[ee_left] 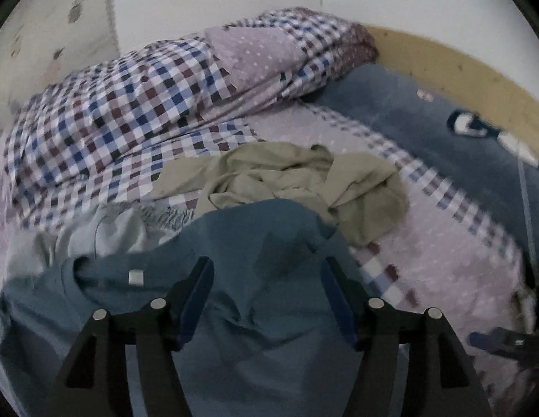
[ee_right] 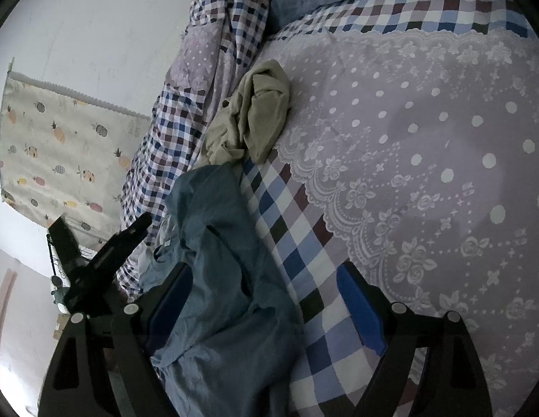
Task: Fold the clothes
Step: 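Release the teal shirt with the left tool and spread it flat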
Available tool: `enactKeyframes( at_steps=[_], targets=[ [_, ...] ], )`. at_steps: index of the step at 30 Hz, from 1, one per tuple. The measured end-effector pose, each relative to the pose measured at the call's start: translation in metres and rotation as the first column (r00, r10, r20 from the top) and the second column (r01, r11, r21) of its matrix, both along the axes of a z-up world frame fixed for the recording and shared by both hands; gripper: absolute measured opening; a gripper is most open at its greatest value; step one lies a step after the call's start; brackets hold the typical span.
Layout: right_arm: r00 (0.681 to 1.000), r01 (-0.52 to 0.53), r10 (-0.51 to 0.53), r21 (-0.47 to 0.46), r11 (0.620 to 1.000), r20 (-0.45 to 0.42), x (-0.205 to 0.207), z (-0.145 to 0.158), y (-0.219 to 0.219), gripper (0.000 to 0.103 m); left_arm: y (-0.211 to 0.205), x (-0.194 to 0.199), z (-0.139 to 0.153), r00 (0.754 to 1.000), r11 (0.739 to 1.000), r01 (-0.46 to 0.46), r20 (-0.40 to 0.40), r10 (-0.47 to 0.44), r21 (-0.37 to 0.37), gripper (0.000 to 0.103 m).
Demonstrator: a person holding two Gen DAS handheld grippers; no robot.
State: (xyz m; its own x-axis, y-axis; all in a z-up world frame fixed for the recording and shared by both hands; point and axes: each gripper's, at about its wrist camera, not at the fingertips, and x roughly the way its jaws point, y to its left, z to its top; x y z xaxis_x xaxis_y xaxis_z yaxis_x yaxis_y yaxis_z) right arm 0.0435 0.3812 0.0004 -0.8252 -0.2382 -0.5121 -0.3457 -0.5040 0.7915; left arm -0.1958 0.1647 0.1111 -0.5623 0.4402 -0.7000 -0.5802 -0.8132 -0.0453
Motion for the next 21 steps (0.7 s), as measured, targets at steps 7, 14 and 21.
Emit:
enactKeyframes(
  at_steps=[7,14,21],
  targets=[
    [0.996,-0.064,0.069,0.071,0.995,-0.064,0.0,0.023,-0.016,0.088,-0.115,0.078,0.042,0.99,0.984,-0.135,-0.023,0.139,0.12,0.075],
    [0.98,-0.127,0.154,0.196,0.972,-0.126,0.005,0.055,-0.051,0.088,-0.294,0.191,0.063,0.904,0.889,-0.42,-0.005,0.428,0.181,0.086],
    [0.951,-0.186,0.265,0.391,0.901,-0.159,0.024,0.091,-0.104,0.088,-0.43,0.3,0.053,0.751,0.721,-0.646,0.038,0.659,0.25,0.086]
  ],
)
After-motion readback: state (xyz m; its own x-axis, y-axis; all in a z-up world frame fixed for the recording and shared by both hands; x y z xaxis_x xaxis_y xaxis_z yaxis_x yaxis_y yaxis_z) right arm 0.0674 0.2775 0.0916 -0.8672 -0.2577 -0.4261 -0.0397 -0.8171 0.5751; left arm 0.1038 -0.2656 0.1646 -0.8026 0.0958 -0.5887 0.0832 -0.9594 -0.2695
